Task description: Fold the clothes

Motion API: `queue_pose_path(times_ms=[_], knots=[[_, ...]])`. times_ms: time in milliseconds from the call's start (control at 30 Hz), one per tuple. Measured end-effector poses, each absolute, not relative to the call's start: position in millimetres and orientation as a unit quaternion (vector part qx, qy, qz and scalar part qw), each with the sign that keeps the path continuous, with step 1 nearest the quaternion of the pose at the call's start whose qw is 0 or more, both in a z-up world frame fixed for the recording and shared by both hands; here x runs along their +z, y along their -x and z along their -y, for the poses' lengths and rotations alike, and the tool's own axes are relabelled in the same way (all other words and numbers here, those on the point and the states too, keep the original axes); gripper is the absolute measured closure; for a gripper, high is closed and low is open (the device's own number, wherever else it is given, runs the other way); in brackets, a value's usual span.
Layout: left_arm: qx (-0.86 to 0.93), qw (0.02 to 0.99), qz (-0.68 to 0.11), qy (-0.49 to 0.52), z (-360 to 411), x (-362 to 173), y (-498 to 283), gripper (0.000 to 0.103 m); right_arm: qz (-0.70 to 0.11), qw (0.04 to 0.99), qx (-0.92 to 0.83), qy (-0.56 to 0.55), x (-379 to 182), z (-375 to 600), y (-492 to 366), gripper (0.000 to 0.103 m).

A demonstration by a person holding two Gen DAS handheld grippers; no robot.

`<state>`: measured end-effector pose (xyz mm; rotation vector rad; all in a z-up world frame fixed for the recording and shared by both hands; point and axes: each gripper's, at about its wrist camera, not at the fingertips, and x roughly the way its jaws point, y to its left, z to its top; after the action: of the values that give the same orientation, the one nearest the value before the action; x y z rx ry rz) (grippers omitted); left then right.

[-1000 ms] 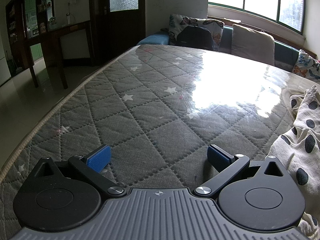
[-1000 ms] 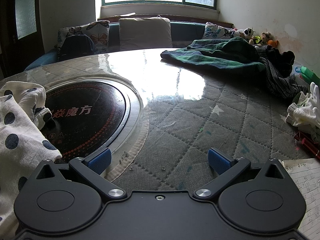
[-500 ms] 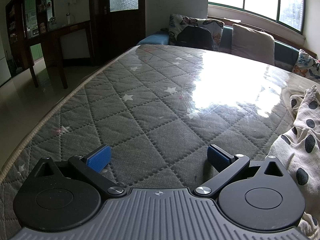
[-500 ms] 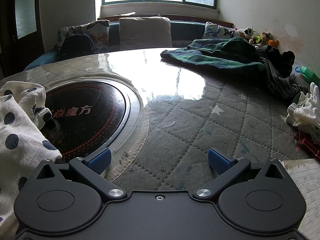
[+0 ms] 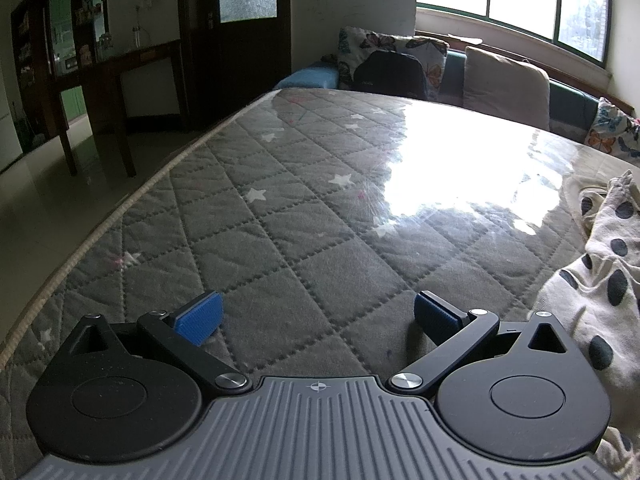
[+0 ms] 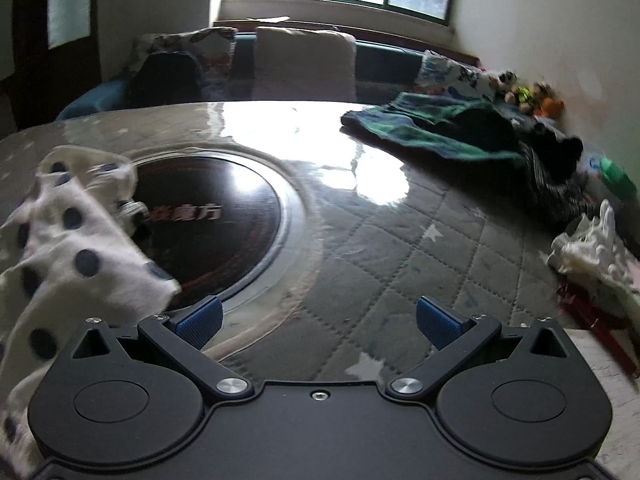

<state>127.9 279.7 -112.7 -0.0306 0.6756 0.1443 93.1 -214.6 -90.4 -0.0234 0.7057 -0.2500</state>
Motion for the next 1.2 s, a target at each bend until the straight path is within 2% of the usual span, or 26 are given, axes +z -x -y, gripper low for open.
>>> queue_pose_path(times_ms=[400, 1200], knots=[[0.053, 0.939, -0.339, 0.007, -239.0, -88.2, -94.9, 0.000, -0.350, 0.930, -0.096, 0.055, -82.1, 162.3, -73.1, 0.000], [-0.011, 0.940, -0.338, -0.031, -166.9, -66.4, -35.0, 0.000, -0.349, 0.936, -0.022, 0.033, -76.5, 100.8, -29.7, 0.000]])
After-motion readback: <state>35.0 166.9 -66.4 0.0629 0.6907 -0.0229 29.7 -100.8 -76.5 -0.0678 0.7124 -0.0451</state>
